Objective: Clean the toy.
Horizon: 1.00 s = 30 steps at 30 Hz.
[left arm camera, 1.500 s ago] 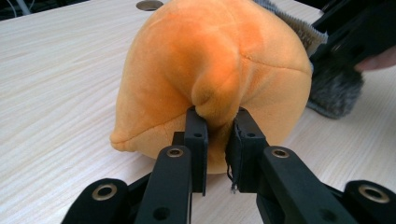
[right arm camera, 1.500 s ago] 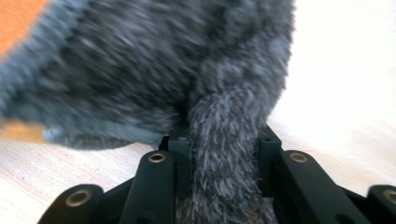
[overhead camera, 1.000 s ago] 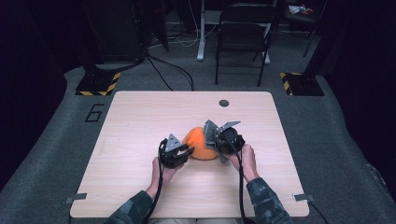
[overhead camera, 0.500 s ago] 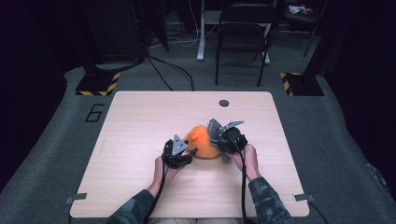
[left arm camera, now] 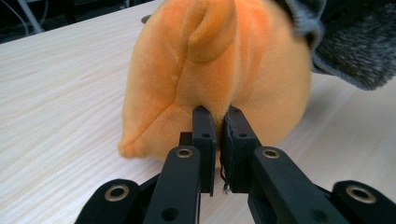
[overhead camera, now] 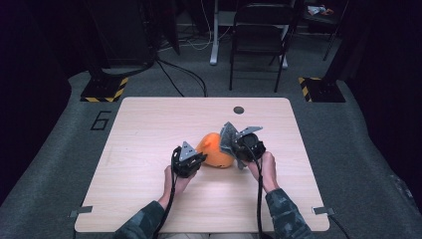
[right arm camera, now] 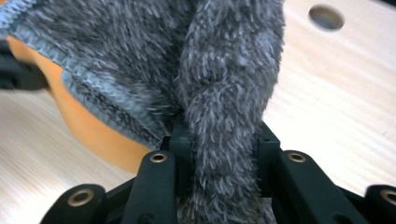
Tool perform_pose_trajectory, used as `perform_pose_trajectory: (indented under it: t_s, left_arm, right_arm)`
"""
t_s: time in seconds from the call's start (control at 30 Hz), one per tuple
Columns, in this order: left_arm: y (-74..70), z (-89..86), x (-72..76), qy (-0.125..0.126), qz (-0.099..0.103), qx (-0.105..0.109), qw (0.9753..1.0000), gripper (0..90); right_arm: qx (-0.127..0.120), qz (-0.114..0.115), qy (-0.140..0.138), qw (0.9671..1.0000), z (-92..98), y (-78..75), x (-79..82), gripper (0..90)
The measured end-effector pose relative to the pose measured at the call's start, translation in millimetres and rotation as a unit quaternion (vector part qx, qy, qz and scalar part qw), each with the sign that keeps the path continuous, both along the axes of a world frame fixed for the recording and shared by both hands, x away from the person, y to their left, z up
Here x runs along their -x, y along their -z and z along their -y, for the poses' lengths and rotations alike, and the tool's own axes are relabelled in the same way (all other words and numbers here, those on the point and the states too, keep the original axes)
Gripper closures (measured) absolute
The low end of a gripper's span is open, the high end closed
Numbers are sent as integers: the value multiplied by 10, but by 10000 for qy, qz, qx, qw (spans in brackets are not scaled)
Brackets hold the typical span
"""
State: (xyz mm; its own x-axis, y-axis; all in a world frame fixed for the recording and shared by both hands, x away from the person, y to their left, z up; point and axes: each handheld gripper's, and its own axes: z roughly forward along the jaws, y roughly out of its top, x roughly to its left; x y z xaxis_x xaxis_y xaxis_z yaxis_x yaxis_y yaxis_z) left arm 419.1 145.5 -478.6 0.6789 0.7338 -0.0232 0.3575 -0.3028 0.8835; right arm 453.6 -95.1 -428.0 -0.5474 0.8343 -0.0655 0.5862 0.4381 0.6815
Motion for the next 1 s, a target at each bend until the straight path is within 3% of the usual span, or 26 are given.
perform_pose_trajectory:
  t_s: [0.03, 0.13, 0.23, 0.3, 0.37, 0.4, 0.43, 0.53, 0.63, 0.67, 0.77, 1.0]
  left_arm:
    - [-48, 7, 26, 22, -34, 81, 10000, 849]
    - [-94, 29, 54, 104, -110, 164, 9998, 848]
    - [-101, 51, 68, 160, -101, 103, 9998, 848]
    - [-89, 71, 76, 164, -99, 98, 9998, 847]
    - [-61, 79, 64, 189, -91, -26, 9998, 846]
    - [-61, 79, 64, 189, -91, -26, 9998, 846]
    - [-33, 76, 49, 207, -119, -36, 9997, 846]
    - [-27, 64, 35, 179, -131, 2, 9998, 846]
    - [0, 47, 18, 141, -176, 21, 9997, 845]
    - [0, 47, 18, 141, -176, 21, 9997, 844]
    - [9, 32, 2, 140, -198, 47, 9997, 843]
    - [18, 24, -5, 149, -202, 39, 9997, 843]
  right_arm:
    - [-150, 141, -23, 9998, 6, -117, 38, 689]
    - [-369, 246, -86, 9990, -37, -251, 120, 688]
    - [-423, 368, -251, 9981, -109, -289, 171, 687]
    - [-380, 334, -345, 9981, -209, -269, 199, 686]
    - [-42, 339, -402, 9986, -303, -147, 183, 686]
    - [-42, 339, -402, 9986, -303, -147, 183, 686]
    - [-131, 242, -348, 9990, -287, -99, 156, 685]
    - [-45, 161, -290, 9994, -256, -75, 129, 685]
    - [55, -120, -175, 9998, -163, 66, 49, 684]
    - [55, -120, -175, 9998, -163, 66, 49, 684]
    - [112, -432, -48, 9990, -71, 192, -26, 685]
    - [292, -818, 161, 9961, 4, 391, -105, 684]
